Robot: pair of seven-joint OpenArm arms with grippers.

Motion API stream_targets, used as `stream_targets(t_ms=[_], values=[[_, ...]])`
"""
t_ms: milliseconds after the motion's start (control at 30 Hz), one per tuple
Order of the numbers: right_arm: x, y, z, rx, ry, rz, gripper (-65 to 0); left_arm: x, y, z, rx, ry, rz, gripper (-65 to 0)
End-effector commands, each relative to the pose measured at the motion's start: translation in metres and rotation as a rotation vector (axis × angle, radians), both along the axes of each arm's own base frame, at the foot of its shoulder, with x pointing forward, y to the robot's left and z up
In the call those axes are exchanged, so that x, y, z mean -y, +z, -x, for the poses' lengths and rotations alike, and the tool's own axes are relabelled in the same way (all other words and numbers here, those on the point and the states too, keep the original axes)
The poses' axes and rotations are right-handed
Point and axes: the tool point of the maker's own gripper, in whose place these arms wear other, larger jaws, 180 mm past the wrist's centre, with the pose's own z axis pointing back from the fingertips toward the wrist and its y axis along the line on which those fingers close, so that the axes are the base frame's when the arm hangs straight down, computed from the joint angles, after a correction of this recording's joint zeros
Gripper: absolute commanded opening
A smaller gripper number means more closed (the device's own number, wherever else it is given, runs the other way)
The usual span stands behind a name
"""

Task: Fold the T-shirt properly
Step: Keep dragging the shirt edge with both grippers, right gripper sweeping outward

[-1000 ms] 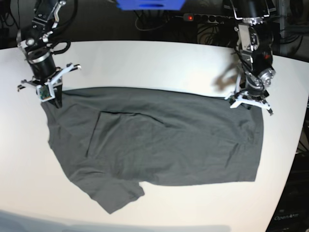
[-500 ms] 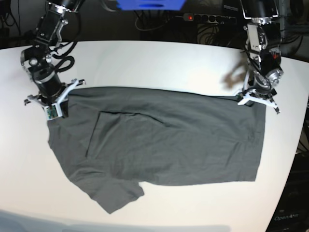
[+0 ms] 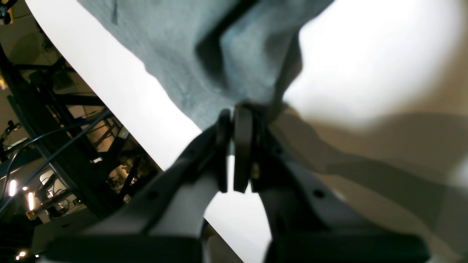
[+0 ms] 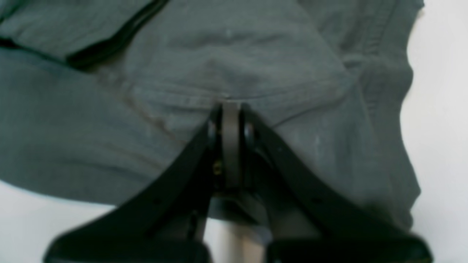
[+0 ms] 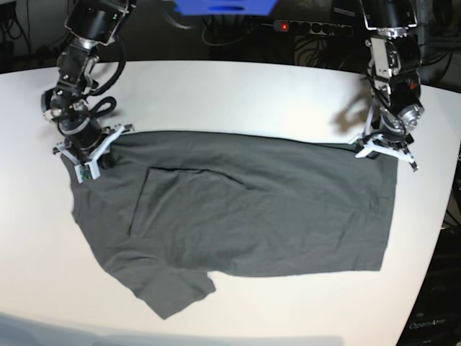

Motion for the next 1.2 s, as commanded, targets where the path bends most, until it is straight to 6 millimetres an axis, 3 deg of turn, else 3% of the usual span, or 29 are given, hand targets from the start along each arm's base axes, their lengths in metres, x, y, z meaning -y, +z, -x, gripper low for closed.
stream_targets(t_ms=[0, 100, 300, 467, 633, 767, 1167], values=[[0.016, -0.002, 0.003, -0.015, -0.04, 0.012, -64.6, -0.006, 0.014, -0.012, 0.046, 0.001, -0.02, -62.6], [0.036, -0.009, 0.004, -0.028, -0.108, -0.009, -64.6, -0.003, 0.013, -0.013, 0.052, -0.001, 0.003, -62.6], [0.083, -0.024, 0.034, -0.07, -0.271, -0.035, -64.6, -0.005, 0.015, -0.015, 0.058, -0.002, 0.017, -62.6], [0.099, -0.029, 0.057, -0.091, -0.336, -0.032, -64.6, -0.005, 0.014, -0.015, 0.058, -0.002, 0.02, -62.6], [0.101, -0.04, 0.082, -0.127, -0.383, -0.046, -64.6, -0.005, 0.016, -0.017, 0.063, -0.001, 0.022, -62.6], [0.091, -0.05, 0.097, -0.148, -0.393, -0.067, -64.6, -0.005, 0.015, -0.015, 0.059, 0.0, 0.021, -62.6], [0.081, -0.06, 0.121, -0.166, -0.399, -0.078, -64.6, -0.007, 0.0, 0.009, 0.006, 0.007, 0.02, -62.6]])
